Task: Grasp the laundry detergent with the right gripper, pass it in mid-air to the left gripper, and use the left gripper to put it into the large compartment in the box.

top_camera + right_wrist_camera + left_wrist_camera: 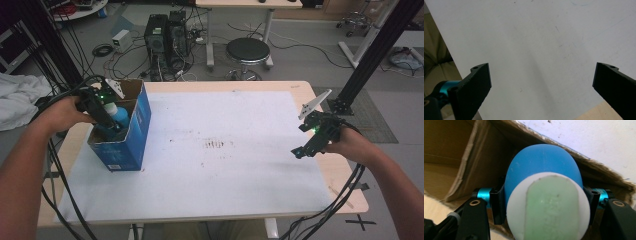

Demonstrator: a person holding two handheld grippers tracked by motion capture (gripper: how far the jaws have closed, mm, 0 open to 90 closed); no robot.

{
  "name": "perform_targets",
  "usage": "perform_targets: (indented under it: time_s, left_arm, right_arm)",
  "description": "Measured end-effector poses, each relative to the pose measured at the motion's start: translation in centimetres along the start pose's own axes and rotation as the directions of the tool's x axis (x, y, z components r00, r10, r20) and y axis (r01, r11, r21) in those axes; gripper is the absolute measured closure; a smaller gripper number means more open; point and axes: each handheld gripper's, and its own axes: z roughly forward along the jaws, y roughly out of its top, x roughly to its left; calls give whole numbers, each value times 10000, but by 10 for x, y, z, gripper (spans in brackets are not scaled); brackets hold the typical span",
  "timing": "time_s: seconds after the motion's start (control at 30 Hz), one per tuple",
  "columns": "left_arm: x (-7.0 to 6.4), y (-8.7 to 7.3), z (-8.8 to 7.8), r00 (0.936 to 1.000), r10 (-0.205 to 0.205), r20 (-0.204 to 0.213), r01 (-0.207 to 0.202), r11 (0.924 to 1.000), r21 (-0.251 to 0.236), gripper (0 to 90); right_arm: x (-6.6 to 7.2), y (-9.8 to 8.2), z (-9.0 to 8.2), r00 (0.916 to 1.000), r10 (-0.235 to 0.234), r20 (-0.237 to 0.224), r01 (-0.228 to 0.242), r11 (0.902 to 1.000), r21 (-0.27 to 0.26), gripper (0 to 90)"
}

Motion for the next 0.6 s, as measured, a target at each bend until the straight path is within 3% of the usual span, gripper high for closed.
perform_targets:
  time_s: [0.27,0.6]
  left_arm:
    - [-1,-4,18,9999,-121,114,120,9999,97,380]
    - [-1,-4,19,9994,-319,116,318,9995,91,378]
  right_arm:
    - [0,0,0,10000,18,-7,-18,10000,42,9]
    - [0,-1,2,10000,2,-36,-2,10000,6,9]
